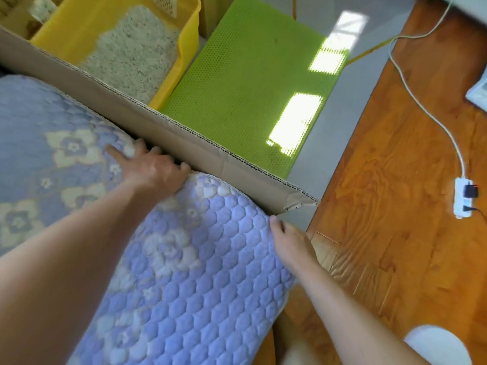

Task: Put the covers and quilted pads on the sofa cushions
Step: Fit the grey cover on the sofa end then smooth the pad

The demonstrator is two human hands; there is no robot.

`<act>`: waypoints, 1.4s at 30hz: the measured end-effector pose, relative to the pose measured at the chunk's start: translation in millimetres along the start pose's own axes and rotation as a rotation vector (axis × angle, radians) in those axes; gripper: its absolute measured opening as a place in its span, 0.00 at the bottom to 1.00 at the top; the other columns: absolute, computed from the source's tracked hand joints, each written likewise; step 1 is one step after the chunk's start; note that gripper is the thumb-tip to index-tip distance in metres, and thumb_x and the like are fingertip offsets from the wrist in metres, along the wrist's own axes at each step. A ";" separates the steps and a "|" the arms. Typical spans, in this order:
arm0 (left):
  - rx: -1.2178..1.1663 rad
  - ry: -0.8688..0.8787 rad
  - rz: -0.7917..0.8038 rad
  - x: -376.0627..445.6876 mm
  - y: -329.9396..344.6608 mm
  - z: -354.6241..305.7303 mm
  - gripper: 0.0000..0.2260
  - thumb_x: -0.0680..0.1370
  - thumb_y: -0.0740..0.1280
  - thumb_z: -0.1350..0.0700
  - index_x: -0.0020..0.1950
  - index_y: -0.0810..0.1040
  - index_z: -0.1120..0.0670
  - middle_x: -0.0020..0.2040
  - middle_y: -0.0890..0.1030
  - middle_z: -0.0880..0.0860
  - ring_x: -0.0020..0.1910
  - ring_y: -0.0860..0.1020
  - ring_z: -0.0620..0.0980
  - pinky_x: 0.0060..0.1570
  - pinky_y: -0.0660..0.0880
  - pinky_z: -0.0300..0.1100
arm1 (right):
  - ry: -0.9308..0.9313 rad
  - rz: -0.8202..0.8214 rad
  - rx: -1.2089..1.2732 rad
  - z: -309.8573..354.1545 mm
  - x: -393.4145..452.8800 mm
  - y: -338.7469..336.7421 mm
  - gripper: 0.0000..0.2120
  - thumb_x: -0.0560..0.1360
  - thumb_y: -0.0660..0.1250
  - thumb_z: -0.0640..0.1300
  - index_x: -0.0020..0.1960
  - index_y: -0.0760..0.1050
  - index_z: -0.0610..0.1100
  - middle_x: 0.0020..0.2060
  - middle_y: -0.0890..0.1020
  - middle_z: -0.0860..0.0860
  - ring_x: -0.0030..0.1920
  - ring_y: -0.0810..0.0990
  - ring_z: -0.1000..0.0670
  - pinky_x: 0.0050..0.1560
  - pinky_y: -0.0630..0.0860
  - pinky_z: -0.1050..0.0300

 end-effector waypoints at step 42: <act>-1.974 -1.583 -0.519 -677.3 505.7 77.8 0.16 0.82 0.57 0.41 0.62 0.79 0.46 0.62 0.80 0.46 0.63 0.75 0.47 0.65 0.71 0.47 | -2.048 0.627 -2.003 36.0 -487.6 577.6 0.22 0.74 0.51 0.49 0.55 0.81 0.46 0.54 0.83 0.46 0.59 0.79 0.41 0.62 0.72 0.49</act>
Point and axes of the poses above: each hand's wrist, its own x-axis towards the middle knuckle, its own y-axis out of the palm, z = x × y, the point moved 5 cm from there along x, towards the middle knuckle
